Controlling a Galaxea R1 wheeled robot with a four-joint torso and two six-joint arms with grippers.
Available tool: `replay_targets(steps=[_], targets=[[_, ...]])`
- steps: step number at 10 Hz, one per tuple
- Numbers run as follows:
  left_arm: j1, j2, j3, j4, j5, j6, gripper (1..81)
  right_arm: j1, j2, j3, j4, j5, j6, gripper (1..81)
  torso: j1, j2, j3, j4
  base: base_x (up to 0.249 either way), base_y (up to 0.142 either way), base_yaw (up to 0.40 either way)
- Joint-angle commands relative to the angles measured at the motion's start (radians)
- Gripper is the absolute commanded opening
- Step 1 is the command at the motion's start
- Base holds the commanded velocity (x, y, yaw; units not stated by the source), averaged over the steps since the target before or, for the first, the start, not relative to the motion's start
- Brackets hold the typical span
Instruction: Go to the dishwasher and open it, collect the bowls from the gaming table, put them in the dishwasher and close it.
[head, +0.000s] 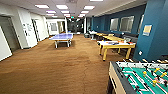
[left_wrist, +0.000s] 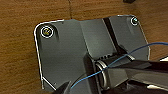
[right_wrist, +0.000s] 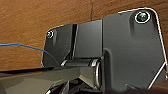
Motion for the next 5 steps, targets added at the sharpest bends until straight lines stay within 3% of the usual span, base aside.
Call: replay_targets(steps=[1, 5], targets=[[-0.046, -0.001, 0.003, 0.0, 0.046, 0.003, 81.1, 0.043, 0.003, 0.0, 0.005, -0.027, 0.009, 81.1, 0.0, 0.0, 0.0, 0.0, 0.137, 0.0, 0.0], [-0.045, 0.005, -0.003, -0.002, 0.044, -0.002, 81.1, 0.04, 0.033, -0.044, 0.005, -0.027, 0.012, 81.1, 0.0, 0.0, 0.0, 0.0, 0.137, 0.0, 0.0]])
